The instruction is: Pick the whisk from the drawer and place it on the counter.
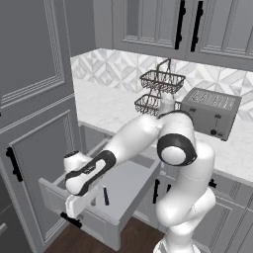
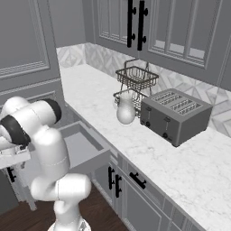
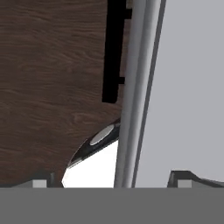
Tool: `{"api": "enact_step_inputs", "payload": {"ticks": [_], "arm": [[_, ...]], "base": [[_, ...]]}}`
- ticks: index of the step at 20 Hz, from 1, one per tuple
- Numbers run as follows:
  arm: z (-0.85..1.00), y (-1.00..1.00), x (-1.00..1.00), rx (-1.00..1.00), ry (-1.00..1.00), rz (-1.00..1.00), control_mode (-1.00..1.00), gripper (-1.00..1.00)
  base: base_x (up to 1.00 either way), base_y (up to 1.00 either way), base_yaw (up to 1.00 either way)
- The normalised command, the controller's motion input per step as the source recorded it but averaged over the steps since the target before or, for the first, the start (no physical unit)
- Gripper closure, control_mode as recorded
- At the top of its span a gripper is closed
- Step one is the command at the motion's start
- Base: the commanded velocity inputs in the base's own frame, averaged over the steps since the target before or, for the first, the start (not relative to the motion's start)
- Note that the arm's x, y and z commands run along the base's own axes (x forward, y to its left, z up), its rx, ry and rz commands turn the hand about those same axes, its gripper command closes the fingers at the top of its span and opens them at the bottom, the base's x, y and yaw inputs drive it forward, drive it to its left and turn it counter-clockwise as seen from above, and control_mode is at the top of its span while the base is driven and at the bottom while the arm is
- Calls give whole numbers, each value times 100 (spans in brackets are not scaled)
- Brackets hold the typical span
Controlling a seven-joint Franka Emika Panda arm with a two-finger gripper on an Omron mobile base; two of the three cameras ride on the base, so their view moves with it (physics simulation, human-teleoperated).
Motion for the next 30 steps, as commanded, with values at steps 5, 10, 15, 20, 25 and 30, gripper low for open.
{"api": "enact_step_inputs", "payload": {"ticks": [5,10,15,20,25,30], "arm": [[100,-37,49,4,11,-17,-100,-100],[13,-45,95,0,12,-35,-100,-100],[-56,-45,50,-8,9,-47,-100,-100],[-64,-11,0,-7,4,-7,-100,-100],[-61,0,19,-25,0,-15,-100,-100],[-29,0,51,-14,0,-11,-100,-100]], "base": [[0,0,0],[0,0,0],[0,0,0],[0,0,0],[0,0,0],[0,0,0]]}}
